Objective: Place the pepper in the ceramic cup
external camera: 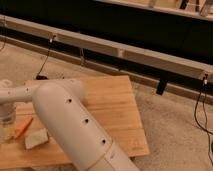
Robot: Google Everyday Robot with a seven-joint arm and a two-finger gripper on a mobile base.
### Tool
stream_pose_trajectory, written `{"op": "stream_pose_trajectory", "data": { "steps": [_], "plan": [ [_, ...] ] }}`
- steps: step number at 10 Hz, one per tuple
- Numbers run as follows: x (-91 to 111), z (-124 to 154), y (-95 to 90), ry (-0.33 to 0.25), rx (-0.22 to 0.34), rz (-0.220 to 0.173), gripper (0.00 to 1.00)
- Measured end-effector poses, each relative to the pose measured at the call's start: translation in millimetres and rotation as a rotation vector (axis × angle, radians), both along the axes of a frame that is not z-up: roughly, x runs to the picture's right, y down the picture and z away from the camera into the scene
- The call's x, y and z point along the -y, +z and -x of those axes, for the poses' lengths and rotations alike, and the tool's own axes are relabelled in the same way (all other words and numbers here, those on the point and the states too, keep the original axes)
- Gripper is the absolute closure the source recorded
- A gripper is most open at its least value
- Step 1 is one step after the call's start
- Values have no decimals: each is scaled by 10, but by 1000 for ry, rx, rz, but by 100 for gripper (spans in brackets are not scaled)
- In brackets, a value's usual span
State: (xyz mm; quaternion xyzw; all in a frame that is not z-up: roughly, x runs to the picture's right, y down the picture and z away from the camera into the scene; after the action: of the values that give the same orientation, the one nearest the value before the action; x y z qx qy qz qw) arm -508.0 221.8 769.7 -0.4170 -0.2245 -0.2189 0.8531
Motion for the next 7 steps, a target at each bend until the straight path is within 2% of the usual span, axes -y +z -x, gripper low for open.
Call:
{"op": "stream_pose_trajectory", "data": {
  "steps": [4,5,7],
  "plan": [
    [25,-67,-54,2,7,9,52],
    [24,-98,-71,2,8,13,47],
    [-21,-149,-99,-2,10,25,27]
  ]
}}
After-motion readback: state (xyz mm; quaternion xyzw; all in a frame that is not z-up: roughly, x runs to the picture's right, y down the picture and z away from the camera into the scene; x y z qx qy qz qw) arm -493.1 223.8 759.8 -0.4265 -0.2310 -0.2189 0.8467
